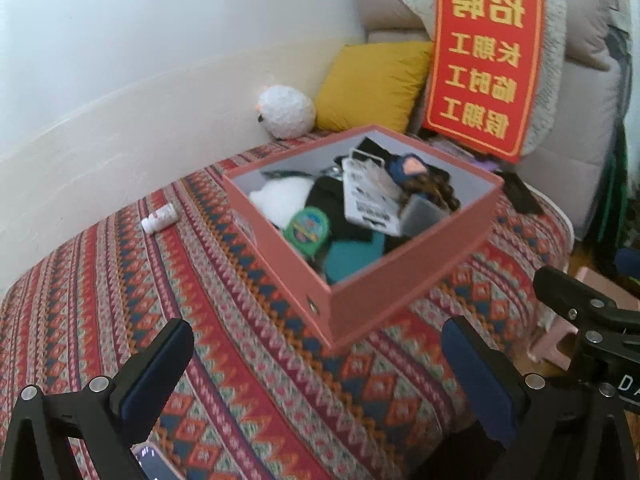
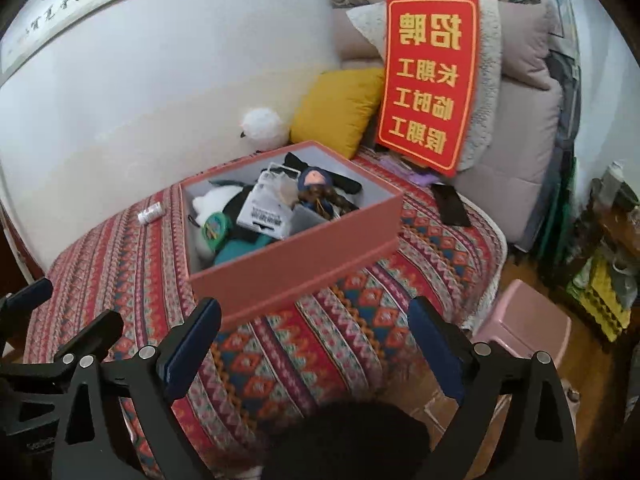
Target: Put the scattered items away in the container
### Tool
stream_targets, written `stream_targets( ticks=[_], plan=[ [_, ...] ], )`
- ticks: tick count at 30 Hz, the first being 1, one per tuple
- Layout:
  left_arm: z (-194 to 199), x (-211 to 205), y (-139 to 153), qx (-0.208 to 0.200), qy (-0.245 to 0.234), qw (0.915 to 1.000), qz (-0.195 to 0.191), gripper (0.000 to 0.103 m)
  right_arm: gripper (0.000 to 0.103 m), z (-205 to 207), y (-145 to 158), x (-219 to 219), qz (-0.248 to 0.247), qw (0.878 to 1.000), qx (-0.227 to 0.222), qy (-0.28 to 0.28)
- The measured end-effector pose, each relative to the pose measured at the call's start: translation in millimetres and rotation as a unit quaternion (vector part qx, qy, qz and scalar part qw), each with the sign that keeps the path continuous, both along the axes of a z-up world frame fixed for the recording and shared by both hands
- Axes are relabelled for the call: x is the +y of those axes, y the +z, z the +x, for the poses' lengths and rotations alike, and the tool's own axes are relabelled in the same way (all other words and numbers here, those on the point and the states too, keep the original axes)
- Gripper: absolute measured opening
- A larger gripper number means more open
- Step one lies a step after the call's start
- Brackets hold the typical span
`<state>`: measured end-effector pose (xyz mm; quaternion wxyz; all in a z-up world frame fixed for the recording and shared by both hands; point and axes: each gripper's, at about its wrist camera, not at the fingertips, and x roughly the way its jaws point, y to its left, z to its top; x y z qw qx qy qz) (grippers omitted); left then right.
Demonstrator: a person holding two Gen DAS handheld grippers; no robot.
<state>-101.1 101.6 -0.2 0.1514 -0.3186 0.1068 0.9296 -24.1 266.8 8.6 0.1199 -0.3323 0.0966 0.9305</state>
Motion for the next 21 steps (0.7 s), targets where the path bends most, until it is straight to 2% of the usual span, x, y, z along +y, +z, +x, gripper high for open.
stream_targets(
  ticks=[7,21],
  plan=[
    [37,-4,1,0.017,-0.006,0.9998,-0.002,0.102,0.098,43,11,-1,0.011,1.000,0.011,-0.014],
    [51,-8,8,0.021,-0.005,0.9995,0.025,0.102,0.098,57,28,-5,0.016,1.000,0.016,0.001]
  ],
)
